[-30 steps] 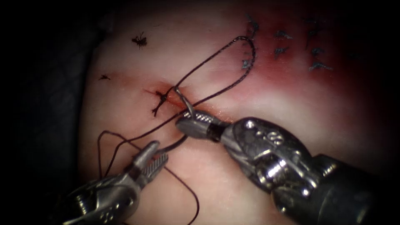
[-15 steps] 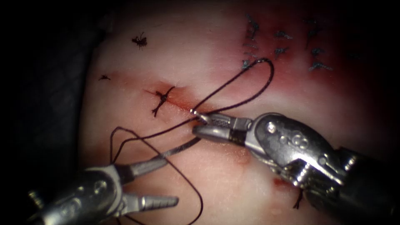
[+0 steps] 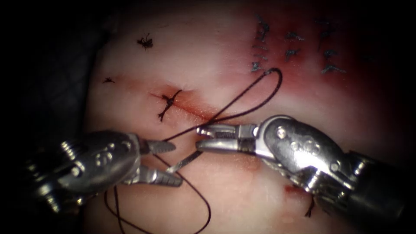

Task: Wound Closure
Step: Pass the needle back to the left gripper to regrasp.

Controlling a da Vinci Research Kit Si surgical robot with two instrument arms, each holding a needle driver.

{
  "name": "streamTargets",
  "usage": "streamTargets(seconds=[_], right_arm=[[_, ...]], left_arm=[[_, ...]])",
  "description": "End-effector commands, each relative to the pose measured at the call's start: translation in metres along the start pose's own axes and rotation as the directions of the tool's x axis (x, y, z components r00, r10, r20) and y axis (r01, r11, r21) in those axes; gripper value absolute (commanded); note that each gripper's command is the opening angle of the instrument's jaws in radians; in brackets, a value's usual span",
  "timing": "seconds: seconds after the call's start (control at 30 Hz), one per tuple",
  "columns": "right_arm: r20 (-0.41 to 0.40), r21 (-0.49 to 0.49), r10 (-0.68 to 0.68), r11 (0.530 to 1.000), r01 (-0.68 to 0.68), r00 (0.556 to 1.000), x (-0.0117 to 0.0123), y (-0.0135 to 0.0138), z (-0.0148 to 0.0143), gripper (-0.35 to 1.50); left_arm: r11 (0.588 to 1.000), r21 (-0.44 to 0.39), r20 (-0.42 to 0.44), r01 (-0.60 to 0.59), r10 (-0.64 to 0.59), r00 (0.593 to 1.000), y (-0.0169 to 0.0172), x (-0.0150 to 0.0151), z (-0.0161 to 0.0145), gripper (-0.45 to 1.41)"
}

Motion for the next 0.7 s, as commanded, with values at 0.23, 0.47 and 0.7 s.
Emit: streamTargets(seconds=[0.23, 0.47, 0.7], right_arm=[[-0.023, 0.033, -0.051, 0.998, 0.052, 0.998, 0.0001, 0.0001, 0.0007, -0.35], [-0.078, 0.091, -0.200, 0.974, 0.207, 0.977, -0.0002, 0.0003, 0.0008, -0.35], [-0.136, 0.132, -0.291, 0.942, 0.309, 0.947, -0.0004, 0.0011, 0.0007, -0.35]], left_arm=[[0.998, -0.065, -0.012, 0.000, 0.000, 1.000, -0.0017, 0.0017, 0.0009, 0.62], [0.979, -0.203, 0.047, 0.003, 0.007, 0.999, -0.0020, 0.0027, 0.0020, 0.63], [0.919, -0.394, 0.111, 0.004, 0.043, 0.993, -0.0021, 0.0021, 0.0012, 0.61]])
